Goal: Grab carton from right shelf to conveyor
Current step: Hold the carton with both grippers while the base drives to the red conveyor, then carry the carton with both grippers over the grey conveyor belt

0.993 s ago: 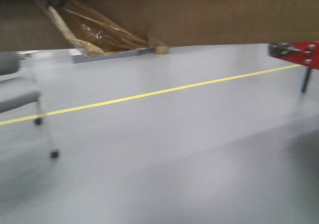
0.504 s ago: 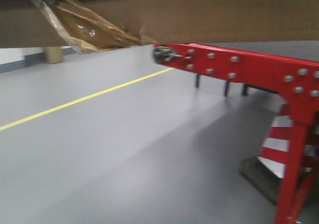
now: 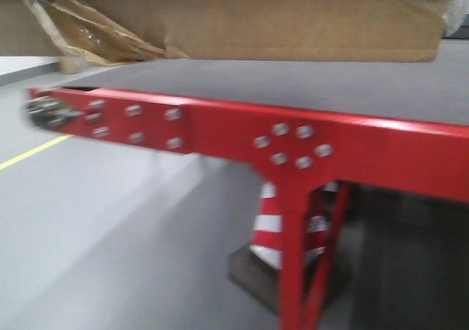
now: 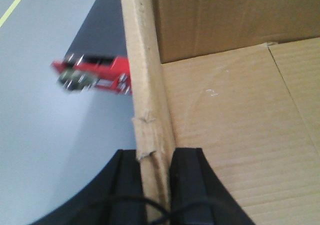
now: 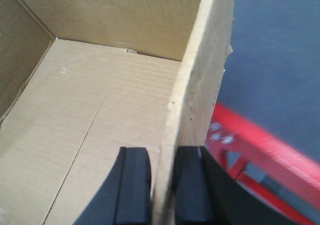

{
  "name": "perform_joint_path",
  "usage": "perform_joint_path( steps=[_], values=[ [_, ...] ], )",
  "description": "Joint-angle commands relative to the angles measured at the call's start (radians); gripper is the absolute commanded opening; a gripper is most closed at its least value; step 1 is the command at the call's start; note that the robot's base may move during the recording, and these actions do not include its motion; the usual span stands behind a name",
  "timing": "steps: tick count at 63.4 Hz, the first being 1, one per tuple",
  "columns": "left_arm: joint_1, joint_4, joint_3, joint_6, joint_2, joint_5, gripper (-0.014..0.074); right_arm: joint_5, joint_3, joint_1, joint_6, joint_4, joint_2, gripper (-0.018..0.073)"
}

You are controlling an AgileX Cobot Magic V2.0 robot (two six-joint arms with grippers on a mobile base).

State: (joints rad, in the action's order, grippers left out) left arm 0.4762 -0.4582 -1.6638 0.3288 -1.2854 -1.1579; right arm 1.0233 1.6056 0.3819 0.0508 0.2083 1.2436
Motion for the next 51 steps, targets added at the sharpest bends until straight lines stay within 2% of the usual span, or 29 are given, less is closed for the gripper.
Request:
perform_joint_path(
  steps=[1, 16, 51],
  values=[
    [-0.012, -0.18, -0.004, -0.009, 0.012, -0.025, -0.001, -0.023, 0.005, -0.009, -0.018, -0.045, -0.02, -0.0068],
    [-0.012, -0.227, -0.004, -0.009, 0.012, -0.025, -0.001, -0.023, 0.005, -0.009, -0.018, -0.045, -0.02, -0.0068],
    [-0.012, -0.227, -0.004, -0.009, 0.012, -0.025, -0.001, -0.023, 0.005, -0.009, -0.018, -0.045, -0.02, -0.0068]
  ],
)
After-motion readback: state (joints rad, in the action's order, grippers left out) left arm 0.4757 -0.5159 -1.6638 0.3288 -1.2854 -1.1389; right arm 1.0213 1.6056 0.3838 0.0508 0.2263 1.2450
